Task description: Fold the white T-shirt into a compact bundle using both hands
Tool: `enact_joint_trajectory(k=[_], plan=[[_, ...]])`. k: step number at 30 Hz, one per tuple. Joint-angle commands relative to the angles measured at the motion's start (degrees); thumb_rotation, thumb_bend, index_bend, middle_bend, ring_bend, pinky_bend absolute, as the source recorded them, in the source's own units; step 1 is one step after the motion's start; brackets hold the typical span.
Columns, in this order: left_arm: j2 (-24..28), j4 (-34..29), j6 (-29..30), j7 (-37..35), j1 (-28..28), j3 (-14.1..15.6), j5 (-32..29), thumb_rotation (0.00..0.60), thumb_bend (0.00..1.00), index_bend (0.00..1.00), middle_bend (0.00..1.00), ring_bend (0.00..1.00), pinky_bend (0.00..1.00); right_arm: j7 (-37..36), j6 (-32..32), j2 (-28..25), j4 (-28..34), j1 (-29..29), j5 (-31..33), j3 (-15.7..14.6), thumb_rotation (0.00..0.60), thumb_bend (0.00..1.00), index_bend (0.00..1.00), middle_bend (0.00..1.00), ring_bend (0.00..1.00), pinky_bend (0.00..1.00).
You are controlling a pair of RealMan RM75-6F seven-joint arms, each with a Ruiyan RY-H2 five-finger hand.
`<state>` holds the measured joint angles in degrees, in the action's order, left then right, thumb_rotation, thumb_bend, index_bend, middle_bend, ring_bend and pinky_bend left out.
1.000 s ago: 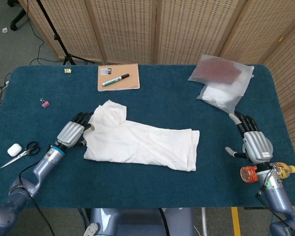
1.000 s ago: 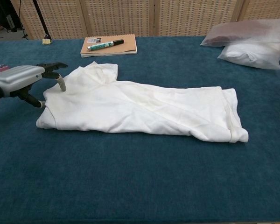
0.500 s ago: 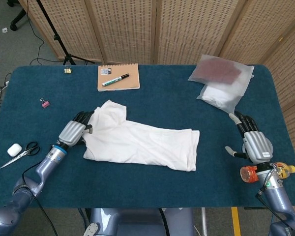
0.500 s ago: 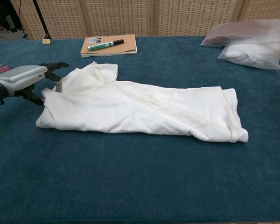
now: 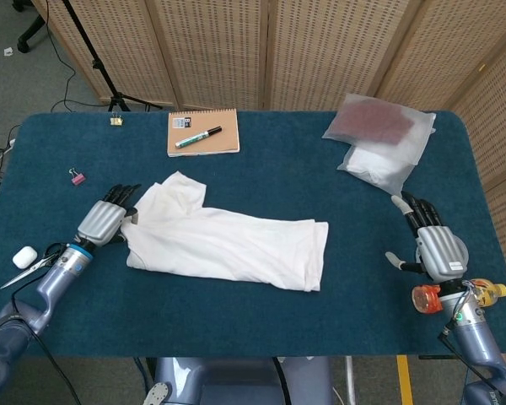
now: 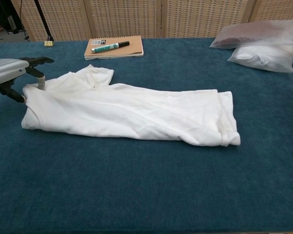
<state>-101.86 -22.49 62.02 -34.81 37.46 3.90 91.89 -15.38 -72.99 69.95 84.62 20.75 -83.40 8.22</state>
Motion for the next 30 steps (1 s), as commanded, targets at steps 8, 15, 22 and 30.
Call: enact_joint_trajectory(k=[8,15,22,30], plan=[[5.56,0.04,-1.66,-2.01,-4.06,-1.55,-3.48,0.6,0.52,0.72,0.0,0.0,0.0,0.44,0.15,0.19,0.26,0.08,-0.29,-0.28,0.6,0.26,0.04,0.0,0.0,0.01],[6.55,6.14,-7.92,-5.61,-6.47,-3.93,-7.5,0.6,0.52,0.72,0.0,0.0,0.0,1.29,0.21,0.42,0.61,0.18,-0.59,-0.54,0.6,0.26,0.04,0.0,0.0,0.01],[6.8,7.43,-7.89,-9.42,-6.62,-5.29,-8.4,0.6,0.52,0.72,0.0,0.0,0.0,1.1,0.38,0.36,0.67,0.24,-0.24,-0.37,0.6,0.26,0.04,0.0,0.0,0.01],[8.19,0.69,6.5,-10.45,-6.07,-6.23,-6.29,0.6,0.53,0.73,0.0,0.0,0.0,0.79,0.3,0.12,1.02,0.23,-0.38,-0.38,0.6,0.26,0.04,0.0,0.0,0.01]])
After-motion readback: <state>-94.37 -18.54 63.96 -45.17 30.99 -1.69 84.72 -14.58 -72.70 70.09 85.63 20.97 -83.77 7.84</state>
